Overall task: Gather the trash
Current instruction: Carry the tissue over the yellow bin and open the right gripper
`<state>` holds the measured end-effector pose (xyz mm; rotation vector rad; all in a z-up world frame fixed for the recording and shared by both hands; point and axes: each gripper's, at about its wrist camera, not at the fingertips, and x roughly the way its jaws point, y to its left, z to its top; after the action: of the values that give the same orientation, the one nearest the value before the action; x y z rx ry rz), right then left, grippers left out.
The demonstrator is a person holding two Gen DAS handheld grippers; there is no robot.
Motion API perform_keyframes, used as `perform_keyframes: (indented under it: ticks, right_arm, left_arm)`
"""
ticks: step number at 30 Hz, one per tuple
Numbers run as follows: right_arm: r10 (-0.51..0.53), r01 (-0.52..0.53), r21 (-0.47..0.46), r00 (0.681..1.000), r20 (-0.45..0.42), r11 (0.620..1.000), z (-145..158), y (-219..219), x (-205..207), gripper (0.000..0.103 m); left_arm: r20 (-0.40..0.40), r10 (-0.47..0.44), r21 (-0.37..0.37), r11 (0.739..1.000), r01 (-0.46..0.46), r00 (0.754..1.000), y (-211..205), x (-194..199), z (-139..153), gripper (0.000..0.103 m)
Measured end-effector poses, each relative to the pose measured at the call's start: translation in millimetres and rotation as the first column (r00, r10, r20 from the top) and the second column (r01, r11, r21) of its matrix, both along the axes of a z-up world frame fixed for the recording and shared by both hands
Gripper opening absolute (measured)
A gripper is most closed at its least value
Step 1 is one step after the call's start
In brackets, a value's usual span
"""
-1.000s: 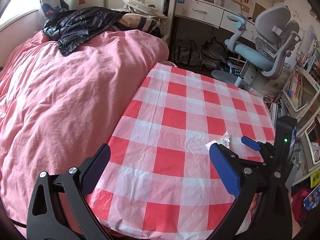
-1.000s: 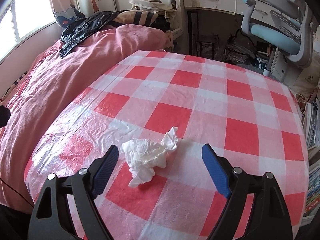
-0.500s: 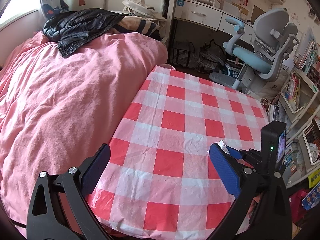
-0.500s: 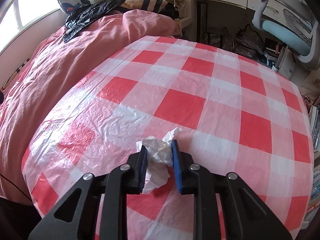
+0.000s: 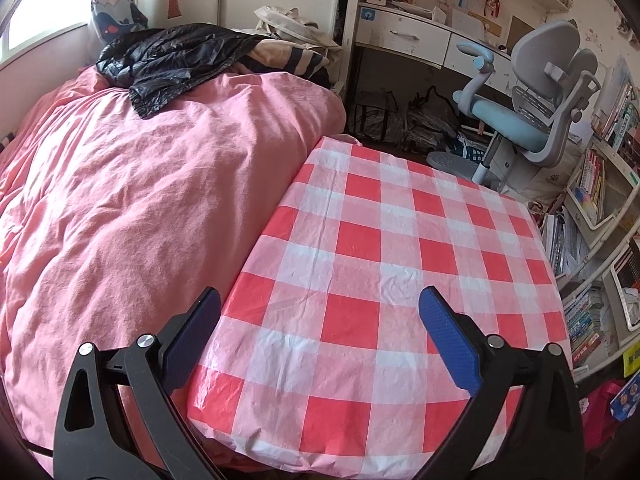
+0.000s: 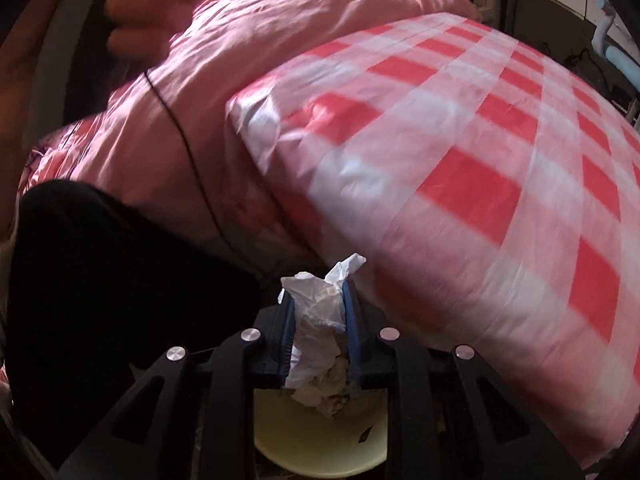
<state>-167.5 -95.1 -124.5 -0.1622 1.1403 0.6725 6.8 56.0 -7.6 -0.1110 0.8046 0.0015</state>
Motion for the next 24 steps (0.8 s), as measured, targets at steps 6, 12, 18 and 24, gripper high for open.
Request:
perform_keyframes:
  ticks: [6, 12, 18, 24]
  right_arm:
    - [0.063, -0.066, -0.056, 0.997, -0.048, 0.996, -29.5, 13.6, -22.3, 0.023]
    - [0.043, -0.055, -0.094, 0.991, -0.129, 0.994, -52.7, 14.0, -19.3, 0.053]
    - [-0.09, 0.092, -0.018, 0.993, 0.075, 0.996, -0.7, -9.0, -4.1, 0.067]
    - [-0.303, 0.276, 0.126, 0.892, 0.334, 0.953, 73.4, -46.0, 16.8, 0.085]
  left_arm:
    - [0.007, -0.007, 0.044, 0.999, 0.007, 1.0, -3.8, -14.6, -3.9, 0.096]
    - [-0.007, -0.011, 0.052, 0.999, 0.011, 1.0, -0.5, -26.8, -9.3, 0.096]
    - [0.01, -0.019, 0.066, 0.998, 0.019, 1.0, -0.1, -48.5, -8.0, 0.096]
    - [0.054, -0.031, 0.084, 0.996, 0.026, 0.998, -4.4, -63.6, 0.4, 0.096]
